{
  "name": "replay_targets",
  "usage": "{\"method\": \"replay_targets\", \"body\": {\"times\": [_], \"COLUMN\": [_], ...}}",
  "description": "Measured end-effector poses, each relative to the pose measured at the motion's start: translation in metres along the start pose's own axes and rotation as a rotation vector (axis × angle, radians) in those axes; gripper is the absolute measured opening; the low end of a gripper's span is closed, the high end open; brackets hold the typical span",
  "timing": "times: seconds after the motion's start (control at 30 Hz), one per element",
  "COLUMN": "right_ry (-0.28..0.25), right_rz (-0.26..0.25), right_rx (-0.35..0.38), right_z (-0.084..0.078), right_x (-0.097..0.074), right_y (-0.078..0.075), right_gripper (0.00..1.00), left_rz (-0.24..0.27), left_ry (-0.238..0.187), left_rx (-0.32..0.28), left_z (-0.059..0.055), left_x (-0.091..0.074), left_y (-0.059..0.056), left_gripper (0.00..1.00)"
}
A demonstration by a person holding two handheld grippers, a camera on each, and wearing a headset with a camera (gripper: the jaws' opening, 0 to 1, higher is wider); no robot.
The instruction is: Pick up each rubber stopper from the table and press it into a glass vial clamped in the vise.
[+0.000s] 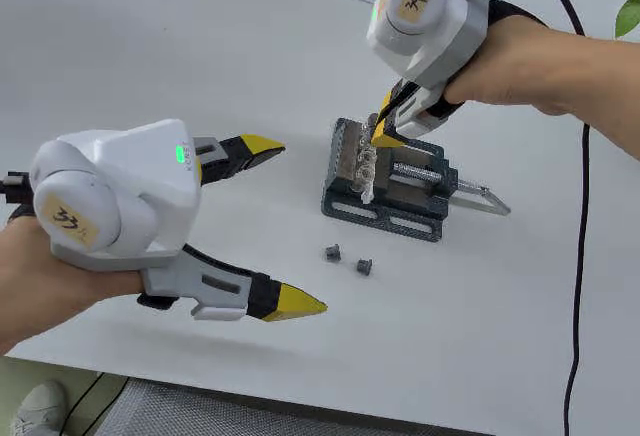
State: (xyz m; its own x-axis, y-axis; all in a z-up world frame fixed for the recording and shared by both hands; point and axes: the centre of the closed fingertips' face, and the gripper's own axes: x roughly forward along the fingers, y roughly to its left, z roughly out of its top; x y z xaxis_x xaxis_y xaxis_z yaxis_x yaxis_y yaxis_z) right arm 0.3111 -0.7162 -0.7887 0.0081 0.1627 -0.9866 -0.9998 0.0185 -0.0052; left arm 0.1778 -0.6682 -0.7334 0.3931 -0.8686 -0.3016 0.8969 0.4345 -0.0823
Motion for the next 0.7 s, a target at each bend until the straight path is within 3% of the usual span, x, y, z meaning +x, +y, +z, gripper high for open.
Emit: {"method": "replay_targets", "body": {"times": [0.7], "right_ry": [-0.027], "right_rz": [-0.012], "right_rx": [0.005], "right_z": [0.0014], "right_x": [-0.0051], "right_y": [0.0012], "right_gripper": [0.09], "left_rz": [-0.004], "left_ry": [0.0], "left_rx": [-0.002], "left_z": [0.0015], "left_x": [0.0014], "left_y": [-0.0015], "left_gripper": [0.9]}}
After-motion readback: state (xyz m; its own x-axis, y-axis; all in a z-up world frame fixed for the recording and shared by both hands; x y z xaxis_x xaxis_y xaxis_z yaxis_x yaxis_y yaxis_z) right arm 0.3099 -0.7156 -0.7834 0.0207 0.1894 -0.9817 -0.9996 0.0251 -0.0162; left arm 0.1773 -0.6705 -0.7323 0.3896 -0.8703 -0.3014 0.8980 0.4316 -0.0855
